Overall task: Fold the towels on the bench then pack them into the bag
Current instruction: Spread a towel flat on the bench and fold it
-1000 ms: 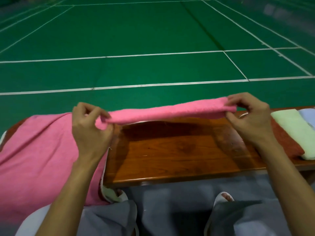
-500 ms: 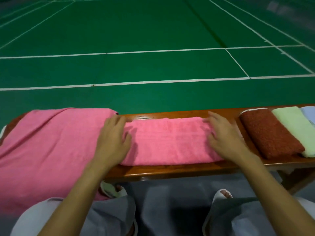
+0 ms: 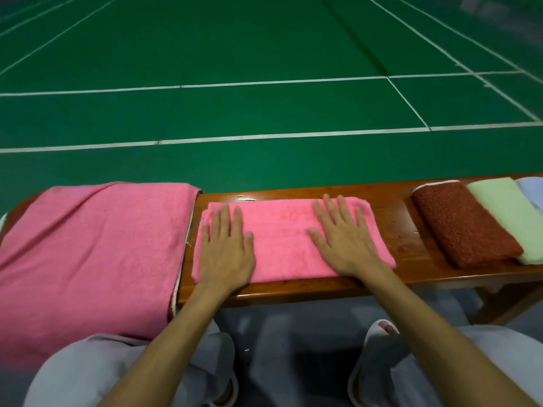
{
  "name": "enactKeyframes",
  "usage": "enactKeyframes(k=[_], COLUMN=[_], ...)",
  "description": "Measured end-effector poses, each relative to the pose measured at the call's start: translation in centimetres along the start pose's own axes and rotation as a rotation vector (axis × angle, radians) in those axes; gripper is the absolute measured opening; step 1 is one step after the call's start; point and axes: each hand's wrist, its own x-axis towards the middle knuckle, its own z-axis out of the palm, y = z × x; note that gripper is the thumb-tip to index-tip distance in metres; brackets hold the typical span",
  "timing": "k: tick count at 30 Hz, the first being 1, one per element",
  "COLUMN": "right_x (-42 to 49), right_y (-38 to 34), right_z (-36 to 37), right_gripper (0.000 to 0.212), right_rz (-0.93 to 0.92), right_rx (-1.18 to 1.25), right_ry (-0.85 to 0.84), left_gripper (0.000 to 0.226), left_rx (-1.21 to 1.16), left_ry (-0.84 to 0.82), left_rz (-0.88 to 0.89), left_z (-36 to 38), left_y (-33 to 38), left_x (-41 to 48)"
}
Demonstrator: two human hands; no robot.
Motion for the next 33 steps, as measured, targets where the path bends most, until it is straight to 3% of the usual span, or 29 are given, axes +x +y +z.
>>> enactKeyframes(k=[3, 6, 9, 11, 13, 16, 18, 21, 26, 30, 33], right_x=[-0.1, -0.3, -0.8, -1.1, -1.1, -0.3, 0.1, 0.6, 0.8, 0.5, 0.0], right_y=[3.0, 3.7, 3.2, 2.7, 2.8, 3.2, 3.3, 3.3, 4.4, 6.4, 7.0], right_z=[-0.5, -0.7, -0.9, -1.5, -2.2, -3.5, -4.2, -4.5, -5.7, -7.1, -9.1], right_gripper=[0.083, 0.082, 0.091, 0.102, 0.099, 0.082, 0.07, 0.043, 0.019, 0.035, 0.062], right_rz=[0.112, 0.109, 0.09, 0.239, 0.458, 0.609, 0.598, 0.519, 0.329, 0.337, 0.398], right_rx=[-0.006, 0.046, 0.26, 0.398, 0.4, 0.339, 0.352, 0.415, 0.8, 1.064, 1.2], right_ry=[-0.001, 0.006, 0.168, 0.299, 0.344, 0.146, 0.031, -0.011, 0.105, 0.153, 0.188], left_gripper=[0.071, 0.077, 0.082, 0.084, 0.081, 0.076, 0.072, 0.069, 0.071, 0.079, 0.074], left_rx=[-0.019, -0.038, -0.033, -0.032, -0.008, -0.051, -0.117, -0.12, -0.062, -0.151, -0.516], left_ry=[0.027, 0.019, 0.027, 0.034, 0.062, 0.064, 0.023, -0.019, -0.132, -0.167, -0.2], left_rz=[-0.057, -0.067, -0.068, -0.064, -0.021, 0.089, 0.173, 0.28, 0.261, 0.24, 0.209], left_z=[-0.6, -0.9, -0.9, -1.2, -1.4, -1.7, -1.4, -0.7, 0.3, 0.2, -1.3], left_y=[-2.2, -2.9, -2.7, -2.2, -1.2, 1.2, 3.0, 4.8, 5.5, 7.1, 8.8], left_x=[0.2, 0.3, 0.2, -0.2, -0.7, -1.0, -1.0, -0.7, 0.1, 0.6, 0.7])
